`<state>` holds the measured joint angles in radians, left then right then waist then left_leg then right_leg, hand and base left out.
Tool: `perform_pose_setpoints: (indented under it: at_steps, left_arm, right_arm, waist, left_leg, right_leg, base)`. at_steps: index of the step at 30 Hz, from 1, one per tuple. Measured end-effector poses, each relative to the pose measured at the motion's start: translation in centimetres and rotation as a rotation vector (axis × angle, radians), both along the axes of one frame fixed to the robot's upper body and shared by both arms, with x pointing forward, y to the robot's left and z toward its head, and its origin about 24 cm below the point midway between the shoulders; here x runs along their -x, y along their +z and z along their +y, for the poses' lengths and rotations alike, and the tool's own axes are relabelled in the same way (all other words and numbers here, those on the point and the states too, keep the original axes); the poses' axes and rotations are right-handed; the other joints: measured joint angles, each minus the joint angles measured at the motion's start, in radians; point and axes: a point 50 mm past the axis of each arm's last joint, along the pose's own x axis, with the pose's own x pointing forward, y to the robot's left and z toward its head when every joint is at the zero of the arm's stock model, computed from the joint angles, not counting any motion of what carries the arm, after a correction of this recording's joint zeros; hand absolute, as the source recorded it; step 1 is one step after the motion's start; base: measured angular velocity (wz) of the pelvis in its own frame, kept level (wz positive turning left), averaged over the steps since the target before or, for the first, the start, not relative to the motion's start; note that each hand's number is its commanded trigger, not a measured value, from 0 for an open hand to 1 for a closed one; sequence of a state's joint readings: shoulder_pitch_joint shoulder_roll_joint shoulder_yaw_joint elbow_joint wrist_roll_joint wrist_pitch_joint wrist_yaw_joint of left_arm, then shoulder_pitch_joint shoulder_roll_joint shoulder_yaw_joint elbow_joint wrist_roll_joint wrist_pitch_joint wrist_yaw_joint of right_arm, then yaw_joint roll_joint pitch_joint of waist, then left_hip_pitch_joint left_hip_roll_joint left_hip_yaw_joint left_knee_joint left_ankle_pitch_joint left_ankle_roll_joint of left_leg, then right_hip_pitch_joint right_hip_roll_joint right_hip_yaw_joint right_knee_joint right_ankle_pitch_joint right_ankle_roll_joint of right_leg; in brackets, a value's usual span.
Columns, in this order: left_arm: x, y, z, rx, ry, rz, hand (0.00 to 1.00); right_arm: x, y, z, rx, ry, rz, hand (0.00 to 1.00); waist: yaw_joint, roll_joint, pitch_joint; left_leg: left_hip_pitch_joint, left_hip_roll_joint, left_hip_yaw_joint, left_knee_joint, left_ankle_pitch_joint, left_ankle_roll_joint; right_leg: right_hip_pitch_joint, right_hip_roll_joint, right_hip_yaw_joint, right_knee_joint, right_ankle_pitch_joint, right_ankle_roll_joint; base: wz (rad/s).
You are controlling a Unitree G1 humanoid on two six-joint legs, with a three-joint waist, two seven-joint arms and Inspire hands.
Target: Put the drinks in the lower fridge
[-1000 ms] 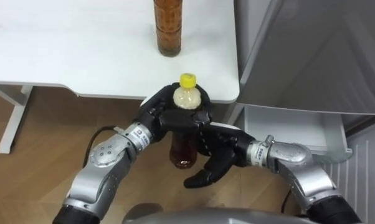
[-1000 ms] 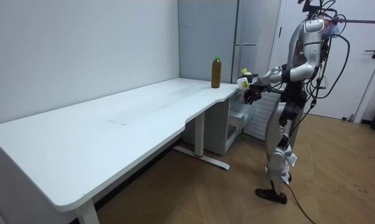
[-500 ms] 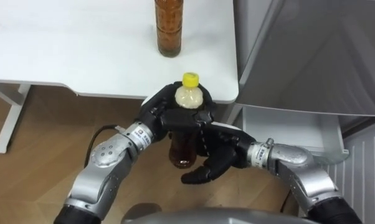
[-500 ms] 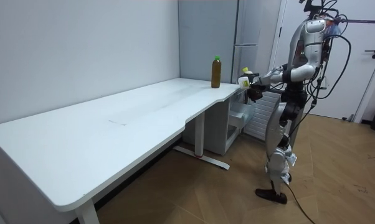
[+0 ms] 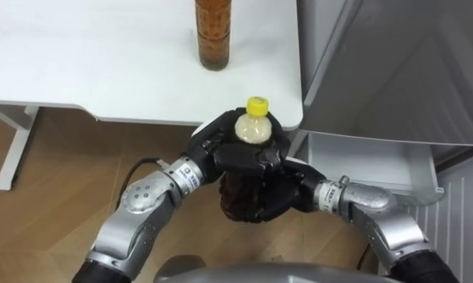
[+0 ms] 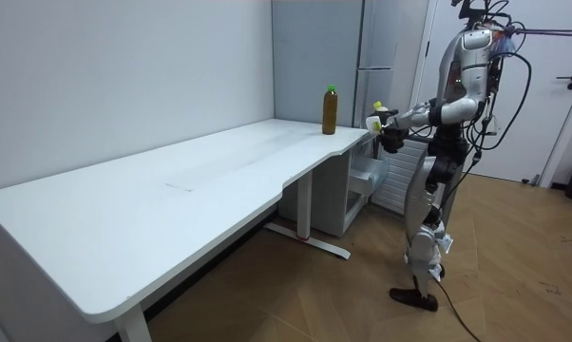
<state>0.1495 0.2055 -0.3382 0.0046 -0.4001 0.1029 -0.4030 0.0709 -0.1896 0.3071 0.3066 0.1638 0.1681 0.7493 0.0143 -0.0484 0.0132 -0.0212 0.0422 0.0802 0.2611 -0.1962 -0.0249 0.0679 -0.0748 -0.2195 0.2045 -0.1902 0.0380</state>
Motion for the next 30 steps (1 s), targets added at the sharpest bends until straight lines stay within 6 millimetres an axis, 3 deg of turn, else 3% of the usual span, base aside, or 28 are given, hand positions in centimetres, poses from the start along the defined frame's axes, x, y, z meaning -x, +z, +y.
perform_pose_setpoints:
  at_steps: [5, 6, 7, 11, 12, 13, 17, 30]
  left_arm:
    - [0.0, 0.0, 0.0, 0.005, -0.003, 0.000, 1.00]
    - [0.0, 0.0, 0.0, 0.005, -0.003, 0.000, 0.94]
    - [0.0, 0.0, 0.0, 0.005, -0.003, 0.000, 0.66]
    - [0.0, 0.0, 0.0, 0.005, -0.004, 0.000, 0.42]
    - [0.0, 0.0, 0.0, 0.005, -0.004, 0.000, 0.04]
    - [0.0, 0.0, 0.0, 0.005, -0.004, 0.000, 0.00]
    - [-0.1, 0.2, 0.1, 0.006, 0.002, -0.017, 0.00]
    - [-0.5, 0.7, 0.5, 0.012, 0.032, -0.065, 0.00]
  right_arm:
    - [0.0, 0.0, 0.0, -0.001, -0.001, -0.001, 1.00]
    - [0.0, 0.0, -0.1, -0.001, -0.004, 0.000, 1.00]
    - [0.0, 0.0, -0.1, -0.002, -0.005, 0.001, 1.00]
    - [0.2, -0.1, -0.2, -0.008, -0.016, 0.007, 1.00]
    - [0.2, -0.1, -0.2, -0.011, -0.018, 0.008, 1.00]
    - [0.2, -0.1, -0.2, -0.012, -0.019, 0.009, 1.00]
    - [0.7, -0.2, -0.2, -0.046, -0.037, 0.031, 1.00]
    - [1.1, -0.3, 0.0, -0.099, -0.059, 0.058, 1.00]
  waist:
    - [0.002, 0.000, 0.0001]
    - [0.002, 0.000, 0.0001]
    - [0.003, 0.000, 0.0001]
    - [0.005, 0.002, 0.0015]
    - [0.006, 0.004, 0.0030]
    - [0.008, 0.006, 0.0039]
    - [0.012, 0.012, 0.0072]
    - [0.015, 0.008, 0.0049]
  left_leg:
    - [0.001, 0.000, 0.000, 0.000, 0.000, 0.000]
    - [0.001, 0.000, 0.000, 0.000, 0.000, 0.000]
    - [0.002, 0.000, 0.000, 0.000, 0.000, 0.000]
    - [0.004, 0.000, 0.000, -0.001, 0.000, 0.000]
    - [0.007, 0.000, 0.001, -0.002, 0.000, 0.000]
    - [0.008, 0.000, 0.001, -0.003, 0.000, 0.000]
    - [0.007, 0.000, 0.002, -0.005, 0.000, 0.000]
    - [0.007, 0.000, 0.002, -0.004, 0.000, 0.000]
  right_leg:
    - [0.000, 0.000, 0.001, 0.000, 0.000, 0.000]
    - [0.001, 0.000, 0.001, 0.000, 0.000, 0.000]
    - [0.001, 0.000, 0.002, 0.001, 0.000, 0.000]
    - [0.003, 0.000, 0.004, 0.001, 0.000, 0.000]
    - [0.004, 0.001, 0.006, 0.001, 0.000, 0.000]
    - [0.005, 0.001, 0.006, 0.001, 0.000, 0.000]
    - [0.004, 0.001, 0.006, 0.001, 0.000, 0.000]
    - [0.003, 0.001, 0.006, 0.001, 0.000, 0.000]
  base:
    - [0.00]
    - [0.00]
    - [0.00]
    - [0.00]
    - [0.00]
    - [0.00]
    - [0.00]
    - [0.00]
